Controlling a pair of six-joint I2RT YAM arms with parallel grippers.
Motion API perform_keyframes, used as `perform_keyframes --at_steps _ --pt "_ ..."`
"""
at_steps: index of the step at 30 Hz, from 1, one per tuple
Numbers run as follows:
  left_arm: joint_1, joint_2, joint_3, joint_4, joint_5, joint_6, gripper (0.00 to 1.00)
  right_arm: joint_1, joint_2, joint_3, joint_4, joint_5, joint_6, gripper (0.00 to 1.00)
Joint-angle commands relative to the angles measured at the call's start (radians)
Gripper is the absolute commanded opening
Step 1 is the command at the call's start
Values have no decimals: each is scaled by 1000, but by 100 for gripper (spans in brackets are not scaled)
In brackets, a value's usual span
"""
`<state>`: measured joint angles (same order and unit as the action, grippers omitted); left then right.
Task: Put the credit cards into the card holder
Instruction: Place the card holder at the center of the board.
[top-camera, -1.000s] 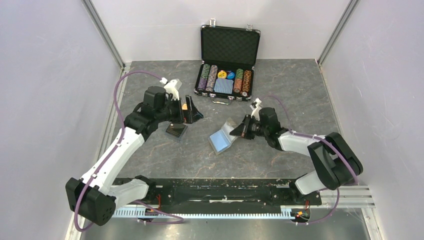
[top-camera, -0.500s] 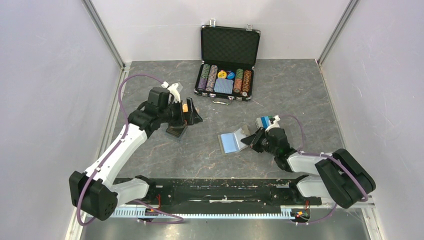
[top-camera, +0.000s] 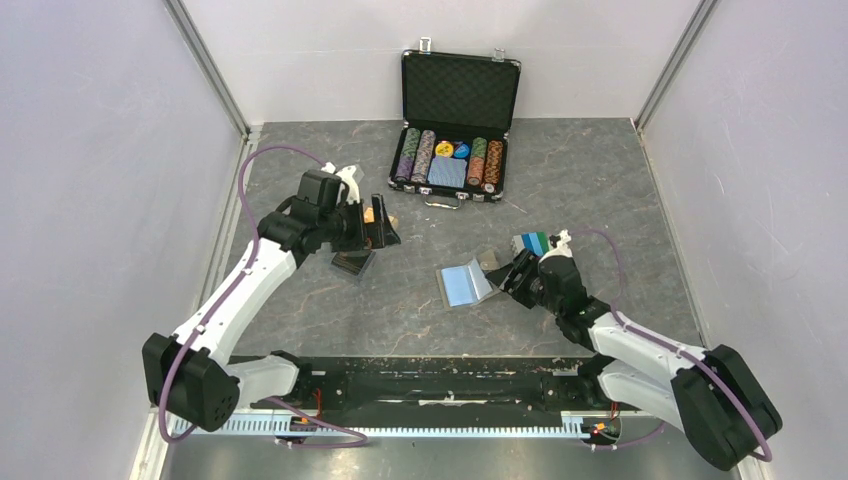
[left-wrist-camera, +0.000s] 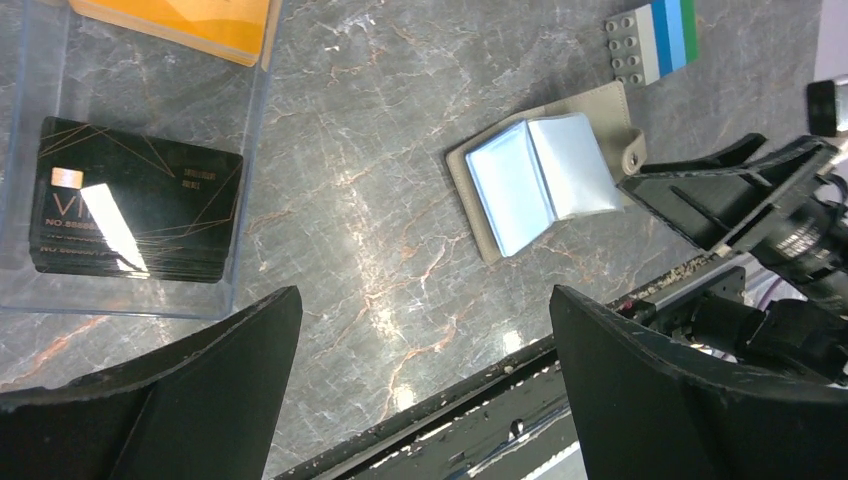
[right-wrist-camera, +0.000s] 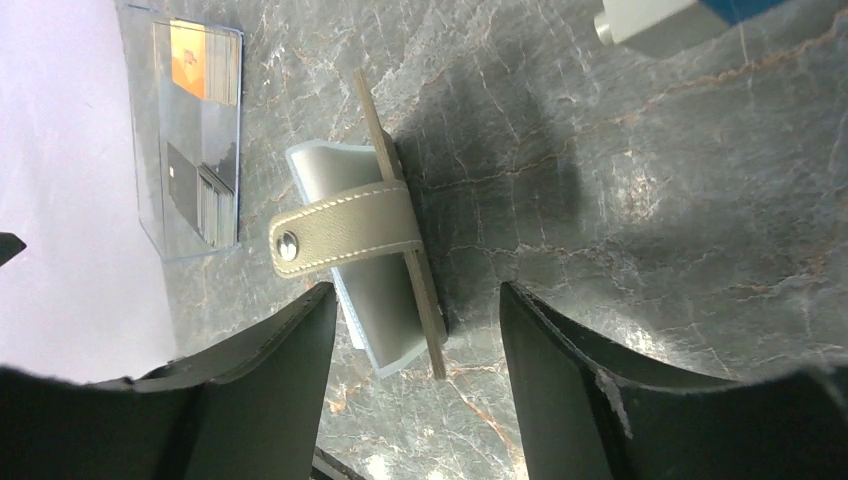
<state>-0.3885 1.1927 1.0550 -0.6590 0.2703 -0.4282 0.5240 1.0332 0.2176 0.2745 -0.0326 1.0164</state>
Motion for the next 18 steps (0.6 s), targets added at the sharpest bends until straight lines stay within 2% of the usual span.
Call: perform_keyframes --at_steps 1,6,9,12,18 --pt "16 26 49 -40 -21 74 100 4 -45 118 -179 62 -93 63" --pt "20 73 61 -67 -16 90 100 5 -21 278 -330 52 -233 61" --pt "19 108 68 -76 -3 98 100 12 21 397 -415 51 -328 56" --pt "18 151 72 -72 64 93 99 27 64 491 -446 36 -406 47" --pt "-22 223 38 21 173 -3 86 52 223 580 -410 -146 -486 21"
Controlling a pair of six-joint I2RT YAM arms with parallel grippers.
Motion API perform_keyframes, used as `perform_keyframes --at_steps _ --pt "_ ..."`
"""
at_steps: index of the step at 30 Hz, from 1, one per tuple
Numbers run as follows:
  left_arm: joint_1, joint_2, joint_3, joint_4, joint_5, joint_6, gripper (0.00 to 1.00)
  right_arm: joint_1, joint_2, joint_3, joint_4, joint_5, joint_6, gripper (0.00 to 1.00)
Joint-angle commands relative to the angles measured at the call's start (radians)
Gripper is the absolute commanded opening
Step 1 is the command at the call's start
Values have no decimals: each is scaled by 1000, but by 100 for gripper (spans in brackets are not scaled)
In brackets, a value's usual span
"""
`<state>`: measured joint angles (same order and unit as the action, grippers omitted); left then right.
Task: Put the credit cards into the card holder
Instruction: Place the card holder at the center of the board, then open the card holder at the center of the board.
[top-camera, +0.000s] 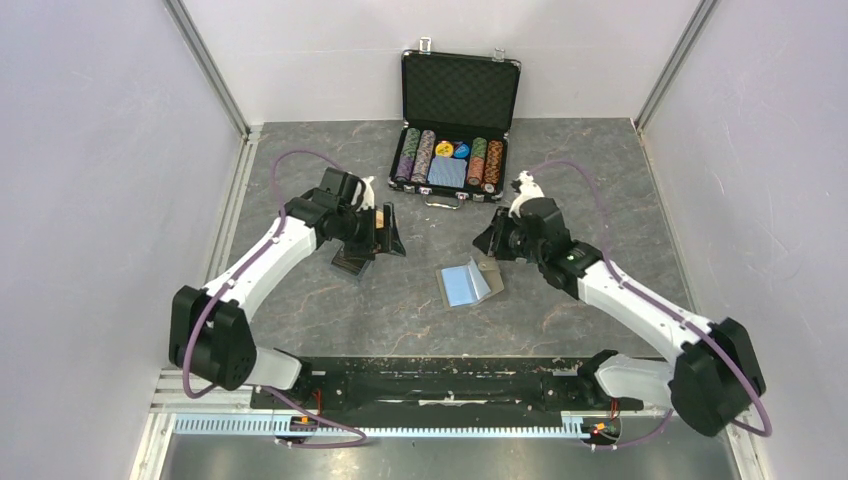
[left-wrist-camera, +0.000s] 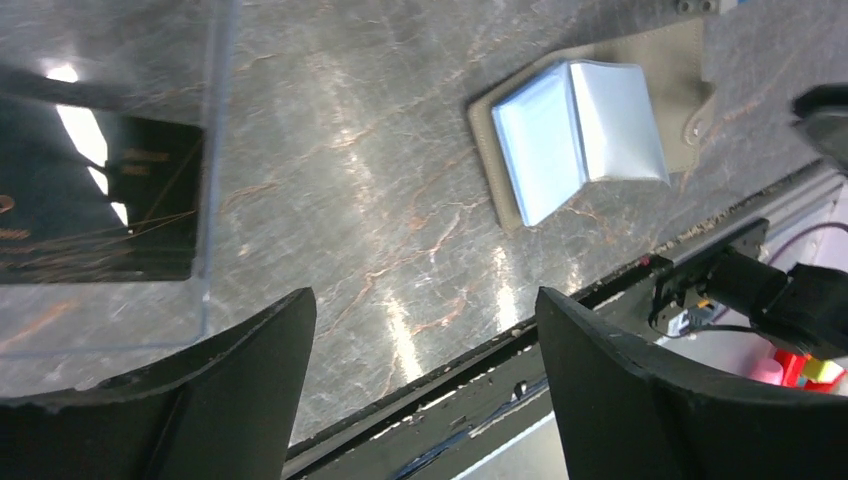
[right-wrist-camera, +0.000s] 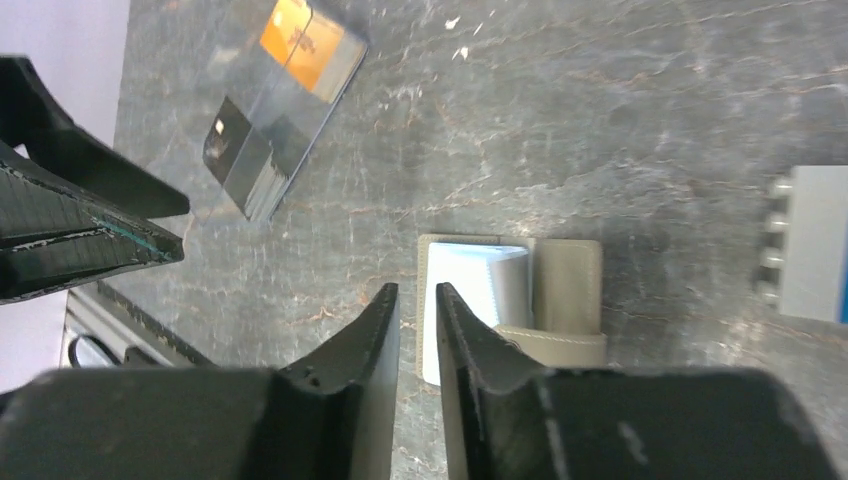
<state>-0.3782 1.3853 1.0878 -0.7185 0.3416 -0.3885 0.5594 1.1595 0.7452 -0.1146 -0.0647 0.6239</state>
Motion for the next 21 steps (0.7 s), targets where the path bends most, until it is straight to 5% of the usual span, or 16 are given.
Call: perform_keyframes --at_steps 1,10,21 --pt "-47 41 -1 104 110 -61 84 20 124 59 -27 -136 -103 16" --pt "-191 166 -53 344 179 -231 59 31 272 68 -100 -93 -198 1" --pt "-318 453 72 487 224 -292 31 31 304 60 -134 -44 -239 0"
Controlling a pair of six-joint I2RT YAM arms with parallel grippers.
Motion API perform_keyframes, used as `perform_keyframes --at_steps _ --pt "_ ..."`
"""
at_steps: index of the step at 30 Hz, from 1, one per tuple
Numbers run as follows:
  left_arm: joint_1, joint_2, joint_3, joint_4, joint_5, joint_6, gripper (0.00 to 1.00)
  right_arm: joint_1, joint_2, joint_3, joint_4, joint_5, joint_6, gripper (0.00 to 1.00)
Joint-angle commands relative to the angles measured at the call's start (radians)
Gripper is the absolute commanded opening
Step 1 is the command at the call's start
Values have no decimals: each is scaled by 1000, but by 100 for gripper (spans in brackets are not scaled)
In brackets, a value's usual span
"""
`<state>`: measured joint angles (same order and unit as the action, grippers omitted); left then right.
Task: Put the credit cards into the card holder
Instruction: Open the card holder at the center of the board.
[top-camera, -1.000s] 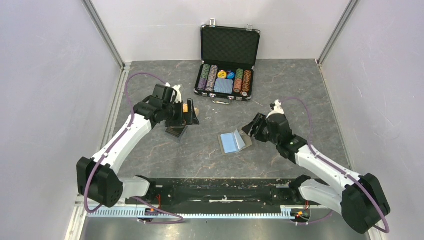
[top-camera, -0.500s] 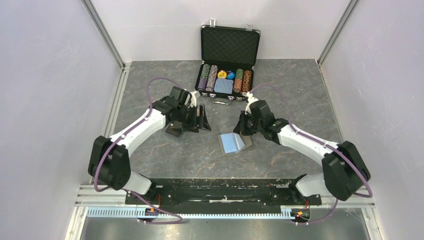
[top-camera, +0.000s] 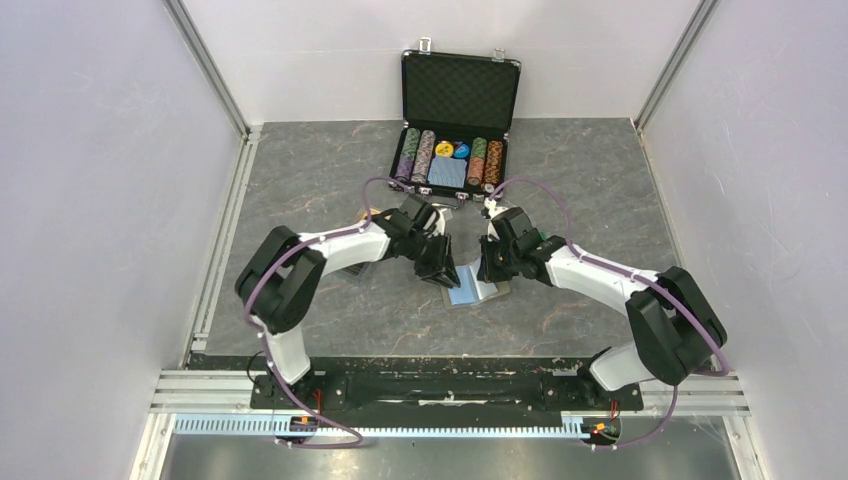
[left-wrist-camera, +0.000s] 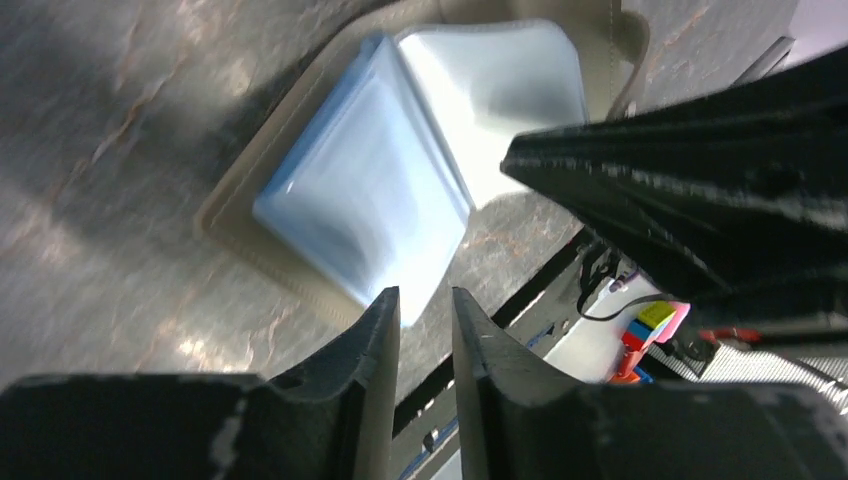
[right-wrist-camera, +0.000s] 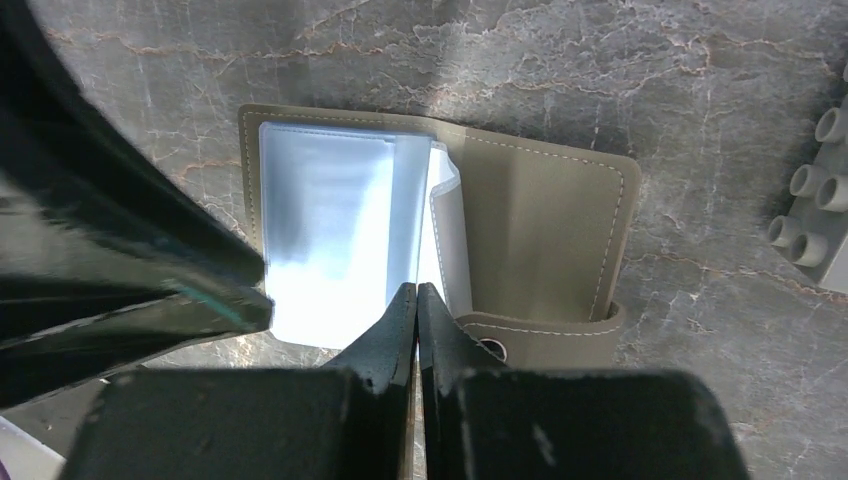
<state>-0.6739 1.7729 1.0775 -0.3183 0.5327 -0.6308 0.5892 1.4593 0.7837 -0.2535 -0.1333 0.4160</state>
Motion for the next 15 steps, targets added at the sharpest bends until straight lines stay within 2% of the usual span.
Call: perform_keyframes --at_steps 1,9,12,15 --pt "-27 94 94 86 30 -46 28 1 5 17 4 29 -32 0" --pt "-35 207 125 -94 -127 35 4 -15 57 -15 -19 147 -94 0" --pt "-36 232 121 -143 -181 64 2 -15 122 -26 -28 230 -134 0" --pt "-36 244 115 -157 -213 79 2 -15 200 -34 -38 243 -163 0"
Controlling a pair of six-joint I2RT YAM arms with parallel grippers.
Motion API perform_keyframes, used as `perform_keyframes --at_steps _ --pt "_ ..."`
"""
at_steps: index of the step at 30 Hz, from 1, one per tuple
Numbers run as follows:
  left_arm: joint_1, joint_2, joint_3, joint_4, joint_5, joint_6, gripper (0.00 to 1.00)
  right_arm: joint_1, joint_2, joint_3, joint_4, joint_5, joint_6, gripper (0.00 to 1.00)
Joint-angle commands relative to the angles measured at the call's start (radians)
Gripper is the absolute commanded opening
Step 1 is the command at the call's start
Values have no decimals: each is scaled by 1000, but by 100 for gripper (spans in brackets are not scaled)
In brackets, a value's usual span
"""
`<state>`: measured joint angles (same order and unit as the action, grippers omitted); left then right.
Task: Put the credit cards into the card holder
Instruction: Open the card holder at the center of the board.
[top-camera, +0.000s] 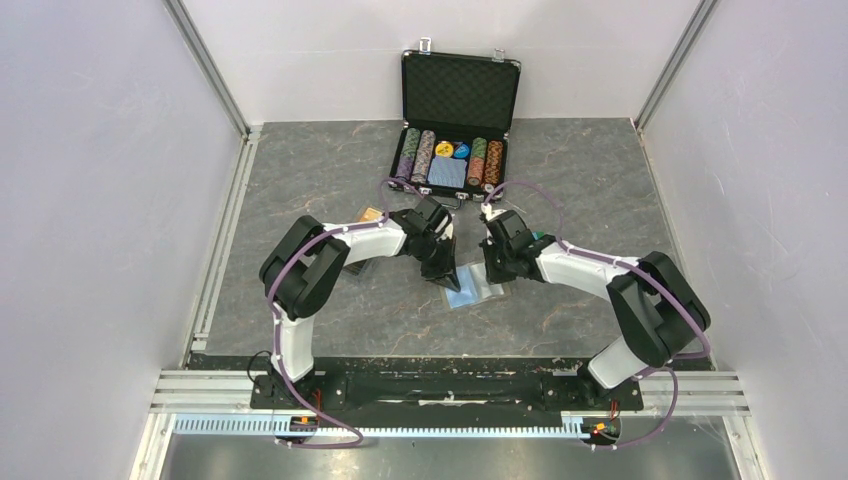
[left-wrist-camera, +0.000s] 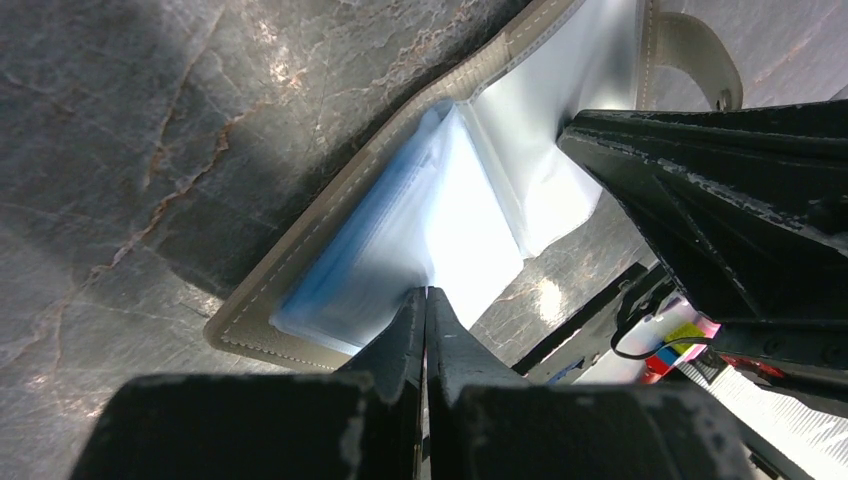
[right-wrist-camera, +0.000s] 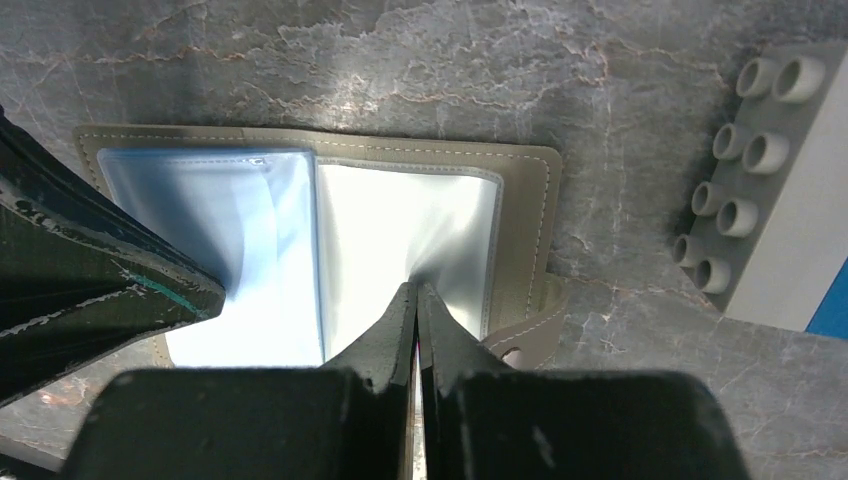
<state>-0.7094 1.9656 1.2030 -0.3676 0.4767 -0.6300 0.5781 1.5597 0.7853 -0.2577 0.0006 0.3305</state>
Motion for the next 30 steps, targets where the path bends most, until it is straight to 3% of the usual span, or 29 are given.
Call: perform_keyframes --at_steps 1,10,17,30 --pt "-2 52 -9 -113 -168 84 2 -4 122 -36 -45 121 -86 0" --pt "-2 94 61 -196 -278 153 2 -19 100 -95 -126 167 -77 0" --pt "-4 154 149 -273 -356 217 2 -144 53 -185 -74 95 -60 0" --pt "-4 190 181 -309 -398 238 2 -184 98 -102 -145 208 -139 0"
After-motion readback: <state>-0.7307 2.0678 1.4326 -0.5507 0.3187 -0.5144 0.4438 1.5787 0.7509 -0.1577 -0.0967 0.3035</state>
